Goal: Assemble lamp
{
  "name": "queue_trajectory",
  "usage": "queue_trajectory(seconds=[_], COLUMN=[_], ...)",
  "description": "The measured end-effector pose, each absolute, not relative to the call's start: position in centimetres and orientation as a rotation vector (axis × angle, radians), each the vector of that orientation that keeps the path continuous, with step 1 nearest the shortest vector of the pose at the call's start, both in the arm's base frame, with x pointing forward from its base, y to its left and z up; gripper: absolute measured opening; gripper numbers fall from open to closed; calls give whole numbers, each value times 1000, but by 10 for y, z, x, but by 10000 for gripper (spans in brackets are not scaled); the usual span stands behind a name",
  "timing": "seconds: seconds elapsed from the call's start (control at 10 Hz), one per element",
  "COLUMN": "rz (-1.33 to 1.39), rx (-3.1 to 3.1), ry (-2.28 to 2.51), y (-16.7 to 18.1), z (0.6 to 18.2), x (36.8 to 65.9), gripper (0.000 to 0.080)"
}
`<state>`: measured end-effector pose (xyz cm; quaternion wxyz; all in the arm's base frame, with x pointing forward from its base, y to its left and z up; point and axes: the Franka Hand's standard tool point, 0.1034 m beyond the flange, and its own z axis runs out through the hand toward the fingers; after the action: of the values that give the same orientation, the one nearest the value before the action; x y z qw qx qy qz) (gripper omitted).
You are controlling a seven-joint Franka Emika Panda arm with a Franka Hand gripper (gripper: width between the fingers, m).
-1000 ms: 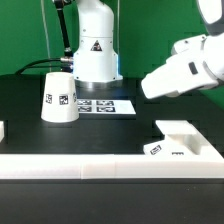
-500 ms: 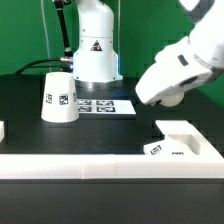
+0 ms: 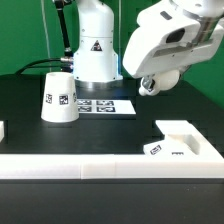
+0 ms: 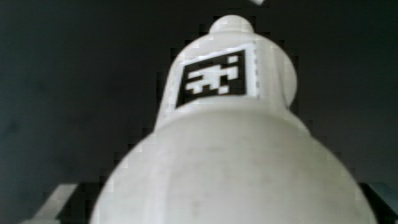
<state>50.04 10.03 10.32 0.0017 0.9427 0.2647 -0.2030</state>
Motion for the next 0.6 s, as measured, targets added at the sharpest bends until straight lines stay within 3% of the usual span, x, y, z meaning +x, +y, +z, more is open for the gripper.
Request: queue_trajectory(seconds=[0.3, 0.6], rz=[-303, -63], rx=[3025, 3059], ry=[848, 831], y=[92, 79], z=[104, 127], x=[510, 538], gripper=[576, 576])
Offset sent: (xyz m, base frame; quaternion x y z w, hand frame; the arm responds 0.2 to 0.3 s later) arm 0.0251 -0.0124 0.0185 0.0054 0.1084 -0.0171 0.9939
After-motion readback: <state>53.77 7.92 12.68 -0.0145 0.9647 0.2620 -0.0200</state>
